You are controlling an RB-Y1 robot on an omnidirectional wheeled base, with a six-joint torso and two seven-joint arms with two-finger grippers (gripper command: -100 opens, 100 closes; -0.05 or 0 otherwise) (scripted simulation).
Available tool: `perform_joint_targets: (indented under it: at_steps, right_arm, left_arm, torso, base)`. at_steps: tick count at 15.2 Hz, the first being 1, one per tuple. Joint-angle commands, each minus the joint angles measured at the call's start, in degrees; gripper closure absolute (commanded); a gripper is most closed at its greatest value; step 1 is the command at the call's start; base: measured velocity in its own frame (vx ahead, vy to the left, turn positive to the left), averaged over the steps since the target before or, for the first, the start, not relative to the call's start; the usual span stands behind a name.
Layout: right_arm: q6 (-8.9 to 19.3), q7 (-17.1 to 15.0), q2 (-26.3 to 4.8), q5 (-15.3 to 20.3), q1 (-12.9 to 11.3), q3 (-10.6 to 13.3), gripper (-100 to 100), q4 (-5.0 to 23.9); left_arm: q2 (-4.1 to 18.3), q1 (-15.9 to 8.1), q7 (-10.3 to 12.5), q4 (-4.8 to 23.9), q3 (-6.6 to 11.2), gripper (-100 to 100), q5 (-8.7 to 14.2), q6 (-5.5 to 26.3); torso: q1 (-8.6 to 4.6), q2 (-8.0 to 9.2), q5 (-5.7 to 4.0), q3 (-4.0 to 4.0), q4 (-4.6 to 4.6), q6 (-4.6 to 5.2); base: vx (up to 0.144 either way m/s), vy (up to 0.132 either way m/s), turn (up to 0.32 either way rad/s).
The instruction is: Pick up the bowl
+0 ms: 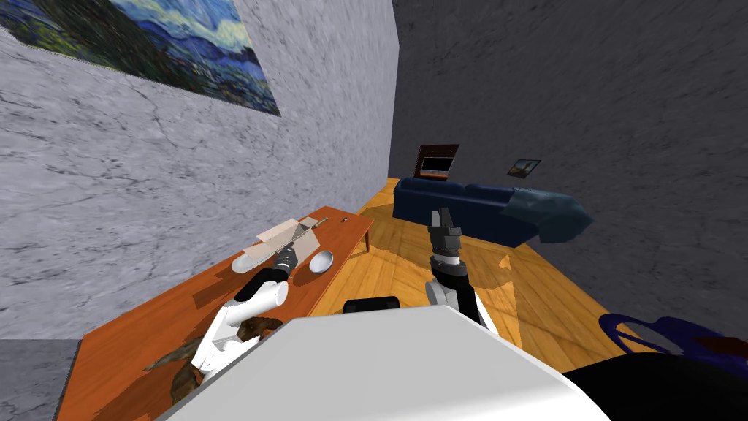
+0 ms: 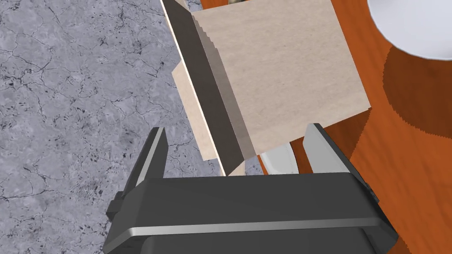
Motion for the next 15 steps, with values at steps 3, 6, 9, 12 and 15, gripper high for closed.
perform_joint_targets:
  at_steps: [3,6,9,12,15]
  right_arm:
    - [0.00,0.00,0.00,0.00,-0.01,0.00,0,0.00]
    - [0.00,0.00,0.00,0.00,-0.01,0.00,0,0.00]
    - [0.00,0.00,0.00,0.00,-0.01,0.00,0,0.00]
    - [0.00,0.00,0.00,0.00,0.00,0.00,0,0.00]
    - [0.00,0.00,0.00,0.00,0.00,0.00,0,0.00]
  left_arm:
    - [-0.10,-0.40,0.34,1.33,1.09,-100,0.42,4.98]
    - [-0.20,-0.78,0.65,2.49,2.12,-100,0.81,8.04]
    - [-0.33,-1.16,0.96,3.62,3.12,-100,1.20,11.22]
    - [-0.49,-1.54,1.26,4.73,4.11,-100,1.59,14.40]
    - [-0.49,-1.54,1.26,4.73,4.11,-100,1.59,16.40]
  torso:
    - [-0.01,-0.01,0.00,0.00,0.00,0.03]
    - [-0.01,0.00,0.00,0.00,0.00,0.03]
    - [0.00,-0.01,0.00,-0.01,0.00,0.02]
    - [0.00,-0.01,0.00,0.00,0.00,0.00]
    - [-0.01,-0.01,0.00,-0.01,0.00,0.01]
  base:
    - [0.014,0.009,-0.112]
    - [0.014,0.009,-0.087]
    - [0.018,0.015,-0.109]
    - [0.015,0.012,-0.050]
    - [0.014,0.009,-0.073]
